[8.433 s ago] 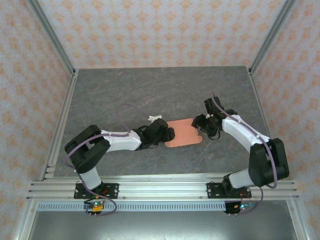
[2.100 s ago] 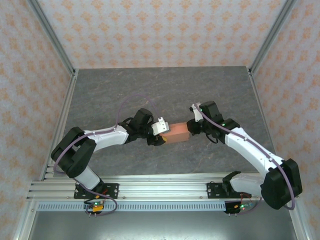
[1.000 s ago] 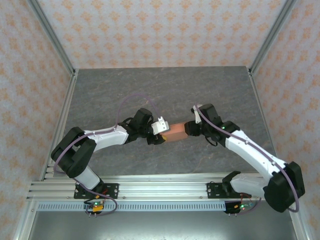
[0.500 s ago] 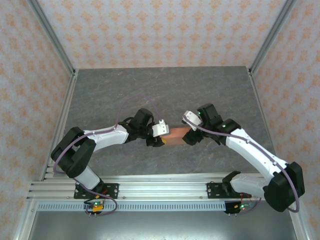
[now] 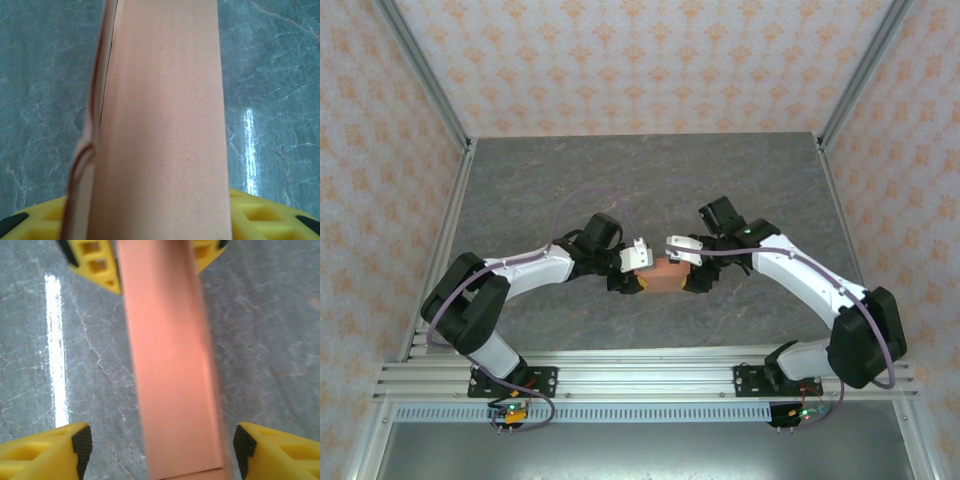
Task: Fold the paper box
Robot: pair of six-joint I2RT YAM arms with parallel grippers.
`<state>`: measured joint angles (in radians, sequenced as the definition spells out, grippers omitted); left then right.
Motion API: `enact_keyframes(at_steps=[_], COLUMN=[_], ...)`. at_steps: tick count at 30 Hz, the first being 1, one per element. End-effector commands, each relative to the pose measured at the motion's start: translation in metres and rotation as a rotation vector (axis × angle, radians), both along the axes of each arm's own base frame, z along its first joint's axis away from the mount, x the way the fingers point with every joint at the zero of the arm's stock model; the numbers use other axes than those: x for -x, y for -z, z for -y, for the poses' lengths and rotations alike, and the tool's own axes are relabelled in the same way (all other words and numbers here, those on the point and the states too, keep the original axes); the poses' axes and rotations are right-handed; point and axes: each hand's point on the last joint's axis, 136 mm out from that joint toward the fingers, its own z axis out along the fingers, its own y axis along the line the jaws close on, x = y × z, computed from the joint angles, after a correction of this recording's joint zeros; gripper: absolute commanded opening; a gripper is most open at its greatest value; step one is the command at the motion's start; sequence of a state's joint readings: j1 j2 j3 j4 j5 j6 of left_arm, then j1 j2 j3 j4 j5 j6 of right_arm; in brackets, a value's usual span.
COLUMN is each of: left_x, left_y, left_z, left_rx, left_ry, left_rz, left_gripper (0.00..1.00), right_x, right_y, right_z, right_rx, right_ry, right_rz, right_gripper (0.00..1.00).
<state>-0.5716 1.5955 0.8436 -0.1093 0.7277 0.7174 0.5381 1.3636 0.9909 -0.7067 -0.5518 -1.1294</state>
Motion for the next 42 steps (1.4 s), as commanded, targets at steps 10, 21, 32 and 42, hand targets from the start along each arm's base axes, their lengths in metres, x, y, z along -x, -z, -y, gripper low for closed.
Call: enact_keyframes(at_steps=[10,21,32,42], left_x=[-0.002,-0.014,-0.037,-0.05], left_y=[-0.002,-0.08,-0.081,-0.081], left_z=[-0.002,-0.037,-0.056,-0.029], left_rx=[0.007,0.095,0.207,0.246], left_ry=[0.008,-0.275,-0.574,-0.582], left_rz=[0.026,0.232,0.21,0.123], left_gripper=[0.52,0.65,0.71,0.51], right_x=[-0.009,-0.021,-0.018,-0.018], right_y=[0.015,0.021,0.023,0.026], right_z=[-0.002,0.009,0.004,0.008], right_rx=[0.018,0.079,0.032,0.049], right_ry=[0.001,0.142,0.188,0.215], right_rz=[0.013,0.004,-0.041,-0.055], right_gripper=[0.5,0.41,0.4,0.39])
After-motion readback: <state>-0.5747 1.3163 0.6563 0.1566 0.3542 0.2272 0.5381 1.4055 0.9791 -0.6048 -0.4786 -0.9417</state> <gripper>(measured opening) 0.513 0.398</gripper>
